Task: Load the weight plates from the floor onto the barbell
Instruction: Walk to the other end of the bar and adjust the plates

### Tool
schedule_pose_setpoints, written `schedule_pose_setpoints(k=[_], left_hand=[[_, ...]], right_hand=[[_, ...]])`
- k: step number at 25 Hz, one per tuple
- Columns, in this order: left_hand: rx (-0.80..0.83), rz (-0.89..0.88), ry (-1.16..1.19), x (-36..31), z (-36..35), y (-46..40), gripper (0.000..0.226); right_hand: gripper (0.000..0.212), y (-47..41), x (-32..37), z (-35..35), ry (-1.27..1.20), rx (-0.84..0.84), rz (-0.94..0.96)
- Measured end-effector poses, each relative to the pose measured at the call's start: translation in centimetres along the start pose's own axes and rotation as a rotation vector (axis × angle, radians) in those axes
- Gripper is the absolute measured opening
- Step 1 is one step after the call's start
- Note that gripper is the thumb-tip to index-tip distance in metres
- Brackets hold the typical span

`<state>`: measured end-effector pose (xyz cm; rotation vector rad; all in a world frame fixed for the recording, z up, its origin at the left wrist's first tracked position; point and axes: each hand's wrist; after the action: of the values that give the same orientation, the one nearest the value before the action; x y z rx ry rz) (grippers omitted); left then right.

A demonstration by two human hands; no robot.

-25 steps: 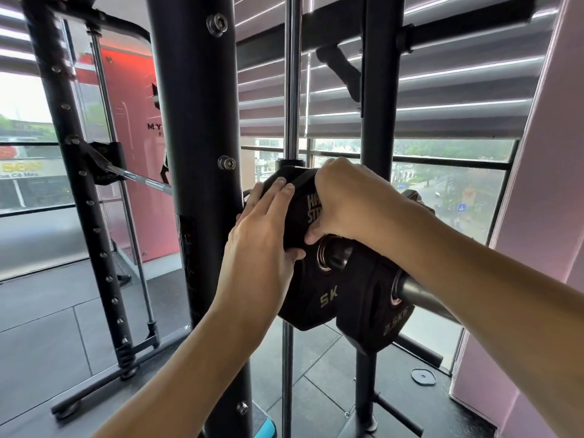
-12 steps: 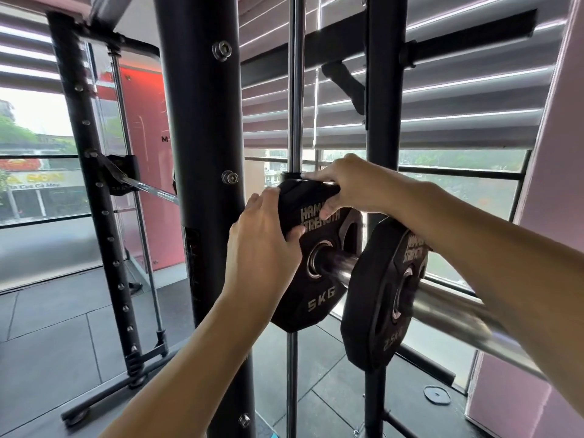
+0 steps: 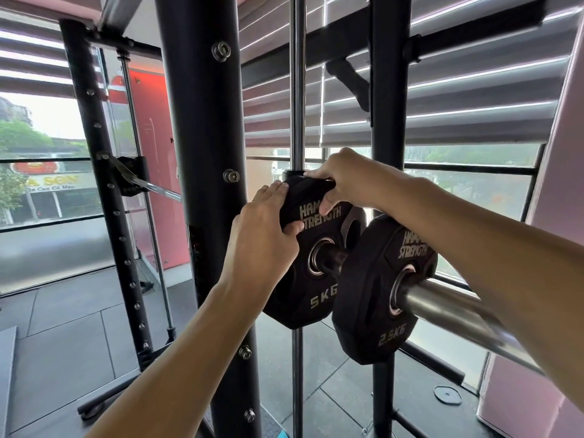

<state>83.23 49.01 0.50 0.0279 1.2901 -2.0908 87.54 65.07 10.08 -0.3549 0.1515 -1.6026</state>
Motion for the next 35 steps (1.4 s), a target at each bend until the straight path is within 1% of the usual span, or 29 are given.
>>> schedule_pose_setpoints(k=[3,10,14,16,19,20,21,27,32,33,35], left_hand=[[-0.017,-0.006,-0.017,0.5,0.0,-0.2,0.063],[-0.053,-0.009,0.025,1.1,-0.1,-0.4,0.06],[-0.068,-0.012,0.007,0.9,-0.6,-0.1,0.06],[-0.047,-0.024,-0.08,0.2,-1.1,0.6,0.071],[0.037,-0.043,-0.386,-0.9,-1.9,1.5,0.109],[0.036,-0.046,-0.43,-1.1,-2.0,1.7,0.116],[0.027,-0.05,-0.435,-1.1,-2.1,1.8,0.119],[-0.062,-0.036,-0.294,-0.7,-2.7,1.6,0.11],[-0.104,-0.02,-0.264,-0.6,-3.0,1.7,0.111],[-0.1,-0.019,-0.269,-0.8,-2.9,1.8,0.111],[-0.074,-0.013,-0.28,-1.1,-2.7,1.8,0.111]], right_hand=[[0.066,-0.3,-0.1,0.0,-0.015,0.009,-0.003],[0.072,-0.9,-0.3,-0.1,-0.022,0.035,-0.01],[0.073,-0.3,-0.5,-0.3,-0.077,-0.008,-0.003],[0.074,0.0,-0.6,-0.4,-0.08,-0.027,0.007],[0.077,0.1,-0.4,-0.6,-0.045,-0.018,0.016],[0.076,0.1,-0.5,-0.6,-0.037,-0.021,0.024],[0.074,0.1,-0.6,-0.7,-0.042,-0.032,0.035],[0.067,0.0,-0.9,-0.7,-0.05,-0.061,0.069],[0.07,0.6,-0.8,-0.9,-0.061,-0.065,0.065],[0.069,0.9,-0.7,-0.8,-0.061,-0.078,0.065],[0.057,1.7,-0.6,-0.6,-0.075,-0.135,0.074]])
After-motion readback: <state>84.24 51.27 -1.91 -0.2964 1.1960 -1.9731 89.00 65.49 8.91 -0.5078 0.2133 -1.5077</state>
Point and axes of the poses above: each hand's wrist, its own y-axis away from the middle knuckle, its own z-axis out of the back of the hand, x = y × z, and after that the axes turned 3 degrees about -y, right-handed
